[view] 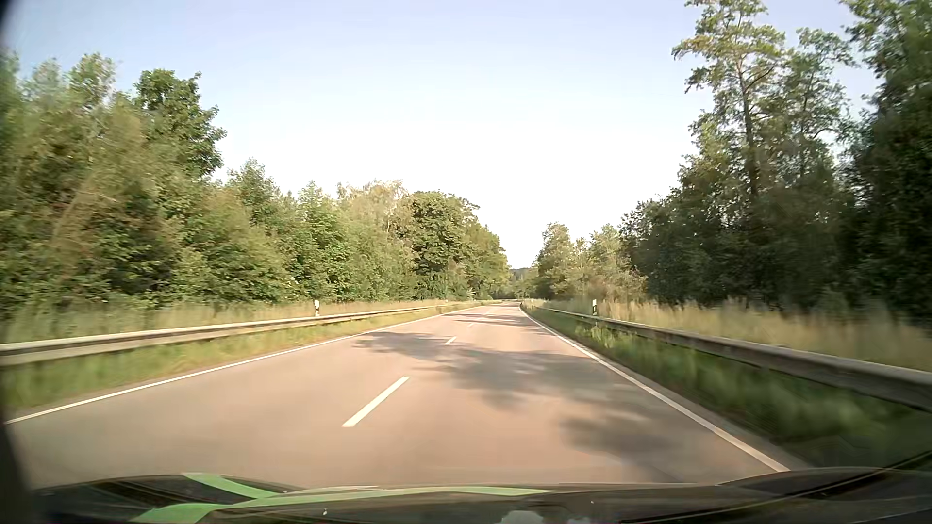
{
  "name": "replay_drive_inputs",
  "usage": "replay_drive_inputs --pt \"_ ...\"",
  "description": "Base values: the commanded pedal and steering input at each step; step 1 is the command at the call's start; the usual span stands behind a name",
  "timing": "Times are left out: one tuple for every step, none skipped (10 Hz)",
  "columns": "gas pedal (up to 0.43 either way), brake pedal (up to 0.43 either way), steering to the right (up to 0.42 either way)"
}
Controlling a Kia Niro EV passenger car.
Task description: Follow the waypoints while adhering to traffic rules and regulations
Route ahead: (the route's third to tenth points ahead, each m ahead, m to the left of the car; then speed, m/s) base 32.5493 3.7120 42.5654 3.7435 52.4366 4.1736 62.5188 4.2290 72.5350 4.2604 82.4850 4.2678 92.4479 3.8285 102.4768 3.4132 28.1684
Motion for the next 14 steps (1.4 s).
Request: replay_drive_inputs --pt "0.169 0.000 0.002" --pt "0.169 0.000 0.001" --pt "0.169 0.000 0.001" --pt "0.169 0.000 0.001" --pt "0.177 0.000 0.001" --pt "0.177 0.000 0.001" --pt "0.189 0.000 0.001" --pt "0.209 0.000 0.001" --pt "0.228 0.000 0.001" --pt "0.240 0.000 0.001" --pt "0.240 0.000 0.001" --pt "0.240 0.000 0.000" --pt "0.228 0.000 0.000" --pt "0.157 0.000 0.000"
